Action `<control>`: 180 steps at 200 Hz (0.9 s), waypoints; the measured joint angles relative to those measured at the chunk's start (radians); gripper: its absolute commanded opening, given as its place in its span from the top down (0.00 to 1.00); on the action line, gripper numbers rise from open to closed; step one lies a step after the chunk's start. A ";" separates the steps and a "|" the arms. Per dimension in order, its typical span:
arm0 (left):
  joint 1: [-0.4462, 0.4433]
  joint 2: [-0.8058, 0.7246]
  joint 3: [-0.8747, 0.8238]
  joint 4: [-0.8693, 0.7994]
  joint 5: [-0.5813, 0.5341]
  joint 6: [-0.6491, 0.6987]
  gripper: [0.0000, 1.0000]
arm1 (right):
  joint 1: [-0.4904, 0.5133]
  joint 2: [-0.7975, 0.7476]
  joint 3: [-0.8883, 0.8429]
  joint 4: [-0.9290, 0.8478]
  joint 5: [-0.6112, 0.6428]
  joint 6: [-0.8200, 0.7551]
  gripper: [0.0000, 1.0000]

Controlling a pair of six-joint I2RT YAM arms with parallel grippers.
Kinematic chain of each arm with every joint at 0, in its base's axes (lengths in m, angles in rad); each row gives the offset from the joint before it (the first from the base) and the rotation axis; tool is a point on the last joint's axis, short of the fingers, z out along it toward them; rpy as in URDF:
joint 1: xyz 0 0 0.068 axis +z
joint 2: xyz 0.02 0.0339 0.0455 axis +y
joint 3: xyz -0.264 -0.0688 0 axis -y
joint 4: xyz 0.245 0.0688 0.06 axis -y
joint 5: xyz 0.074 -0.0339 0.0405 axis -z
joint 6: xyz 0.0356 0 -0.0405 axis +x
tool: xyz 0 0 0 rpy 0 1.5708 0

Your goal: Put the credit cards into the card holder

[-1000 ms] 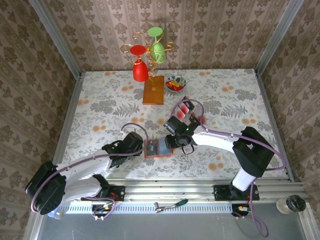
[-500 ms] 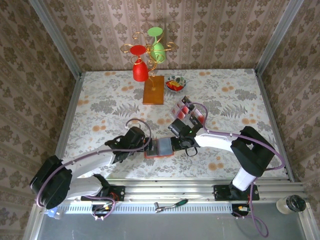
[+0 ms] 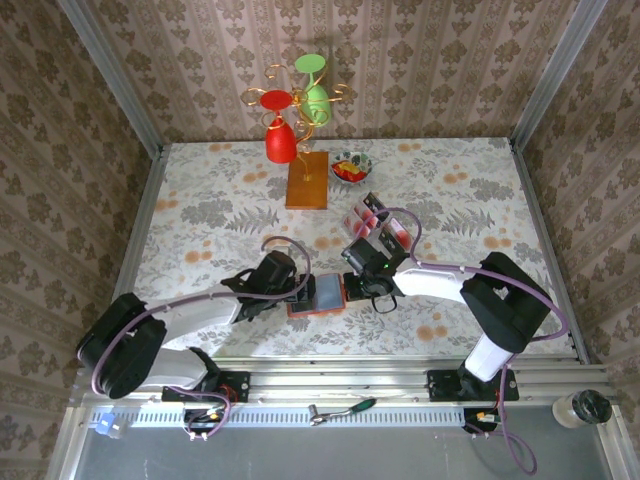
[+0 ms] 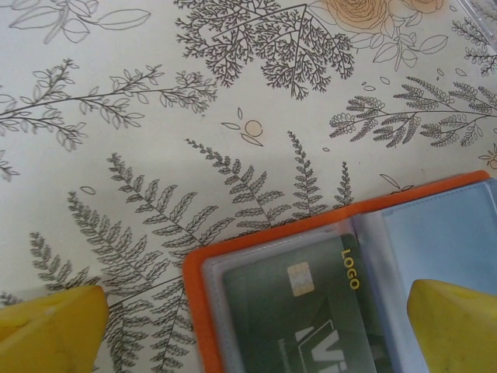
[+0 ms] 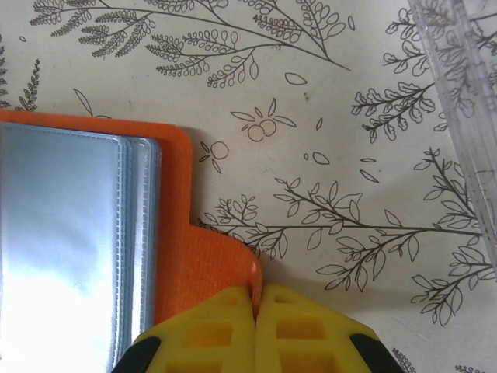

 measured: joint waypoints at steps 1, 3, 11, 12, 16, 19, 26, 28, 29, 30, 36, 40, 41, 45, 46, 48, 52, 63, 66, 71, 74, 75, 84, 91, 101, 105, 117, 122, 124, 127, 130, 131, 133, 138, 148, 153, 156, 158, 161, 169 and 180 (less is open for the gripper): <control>0.000 0.001 0.000 0.001 0.000 0.000 0.00 | 0.000 0.000 0.000 0.000 0.000 0.000 0.97; 0.000 0.004 0.000 0.005 0.002 -0.001 0.00 | 0.000 0.000 -0.001 0.002 -0.001 0.002 0.97; 0.000 0.014 0.000 0.016 0.008 -0.005 0.00 | 0.000 0.000 -0.002 0.004 -0.002 0.003 0.98; 0.000 0.014 0.000 0.016 0.008 -0.006 0.00 | 0.000 0.000 -0.002 0.005 -0.002 0.003 0.98; 0.000 0.019 0.000 0.021 0.011 -0.007 0.00 | 0.000 0.000 -0.003 0.008 -0.002 0.004 0.98; 0.000 0.023 0.000 0.024 0.013 -0.008 0.00 | 0.000 0.000 -0.004 0.010 -0.003 0.006 0.98; 0.000 0.029 0.001 0.029 0.015 -0.011 0.00 | 0.000 -0.001 -0.007 0.014 -0.003 0.006 0.98; 0.000 0.031 0.001 0.032 0.017 -0.013 0.00 | 0.000 -0.002 -0.008 0.015 -0.003 0.007 0.98; 0.000 0.031 0.001 0.032 0.017 -0.013 0.00 | 0.000 -0.002 -0.008 0.015 -0.003 0.007 0.99; 0.000 0.032 0.002 0.032 0.018 -0.014 0.00 | 0.000 -0.002 -0.008 0.016 -0.003 0.007 0.99; 0.000 0.037 0.002 0.037 0.021 -0.015 0.00 | 0.000 -0.004 -0.011 0.019 -0.003 0.010 0.99; 0.000 0.040 0.004 0.039 0.022 -0.015 0.00 | 0.000 -0.005 -0.013 0.022 -0.003 0.013 0.99; 0.000 0.041 0.004 0.040 0.022 -0.015 0.00 | 0.000 -0.005 -0.013 0.022 -0.004 0.013 0.99; 0.000 0.044 0.005 0.042 0.023 -0.016 0.00 | 0.000 -0.006 -0.014 0.025 -0.004 0.014 0.99; 0.000 0.045 0.006 0.043 0.024 -0.016 0.00 | 0.000 -0.006 -0.014 0.025 -0.004 0.014 0.99; 0.000 0.046 0.007 0.044 0.025 -0.017 0.00 | 0.000 -0.006 -0.015 0.026 -0.005 0.014 0.99; 0.000 0.050 0.009 0.048 0.026 -0.018 0.00 | 0.000 -0.006 -0.017 0.027 -0.005 0.014 0.99; 0.000 0.059 0.014 0.059 0.031 -0.019 0.00 | 0.000 -0.009 -0.020 0.032 -0.006 0.017 1.00; 0.000 0.061 0.014 0.061 0.033 -0.019 0.00 | 0.000 -0.010 -0.021 0.033 -0.006 0.018 1.00; 0.000 0.064 0.017 0.064 0.034 -0.021 0.00 | 0.000 -0.011 -0.023 0.034 -0.006 0.018 1.00; 0.000 0.066 0.018 0.068 0.035 -0.022 0.00 | 0.000 -0.013 -0.024 0.034 -0.006 0.018 1.00; 0.000 0.066 0.018 0.068 0.035 -0.022 0.00 | 0.000 -0.013 -0.025 0.035 -0.007 0.019 1.00; 0.000 0.072 0.021 0.077 0.040 -0.023 0.00 | 0.000 -0.015 -0.027 0.035 -0.011 0.021 1.00; 0.000 0.075 0.024 0.081 0.041 -0.026 0.00 | 0.000 -0.016 -0.027 0.035 -0.014 0.021 1.00; -0.001 0.080 0.026 0.090 0.045 -0.027 0.00 | 0.000 -0.016 -0.027 0.035 -0.021 0.021 1.00; -0.001 0.084 0.026 0.095 0.045 -0.028 0.00 | 0.000 -0.016 -0.027 0.035 -0.022 0.021 1.00; -0.001 0.092 0.027 0.104 0.048 -0.031 0.00 | 0.000 -0.016 -0.027 0.035 -0.026 0.021 1.00; -0.001 0.096 0.027 0.105 0.048 -0.033 0.00 | 0.000 -0.016 -0.027 0.035 -0.028 0.021 1.00; -0.001 0.097 0.027 0.105 0.048 -0.033 0.00 | 0.000 -0.016 -0.027 0.035 -0.028 0.021 1.00; -0.002 0.100 0.028 0.105 0.047 -0.034 0.00 | 0.000 -0.016 -0.027 0.035 -0.028 0.021 1.00; -0.002 0.102 0.028 0.106 0.047 -0.034 0.00 | 0.000 -0.016 -0.027 0.035 -0.028 0.021 1.00; -0.002 0.102 0.028 0.107 0.047 -0.034 0.00 | 0.000 -0.016 -0.027 0.035 -0.028 0.022 1.00; -0.002 0.103 0.029 0.108 0.047 -0.034 0.00 | 0.000 -0.016 -0.027 0.035 -0.029 0.021 1.00; -0.002 0.104 0.029 0.109 0.047 -0.034 0.00 | 0.000 -0.016 -0.027 0.035 -0.029 0.022 1.00; -0.003 0.104 0.031 0.114 0.047 -0.037 0.00 | 0.000 -0.016 -0.027 0.035 -0.029 0.022 1.00; -0.003 0.104 0.031 0.116 0.047 -0.037 0.00 | 0.000 -0.016 -0.027 0.035 -0.029 0.023 1.00; -0.003 0.104 0.031 0.116 0.047 -0.038 0.00 | -0.001 -0.016 -0.027 0.035 -0.029 0.023 1.00; -0.003 0.104 0.031 0.117 0.047 -0.038 0.00 | -0.001 -0.016 -0.027 0.035 -0.029 0.024 1.00; -0.003 0.104 0.031 0.117 0.047 -0.038 0.00 | -0.002 -0.016 -0.027 0.036 -0.030 0.024 1.00; -0.003 0.104 0.031 0.120 0.047 -0.040 0.00 | -0.003 -0.016 -0.027 0.036 -0.033 0.025 1.00; -0.003 0.104 0.031 0.120 0.047 -0.042 0.00 | -0.005 -0.016 -0.027 0.036 -0.036 0.025 1.00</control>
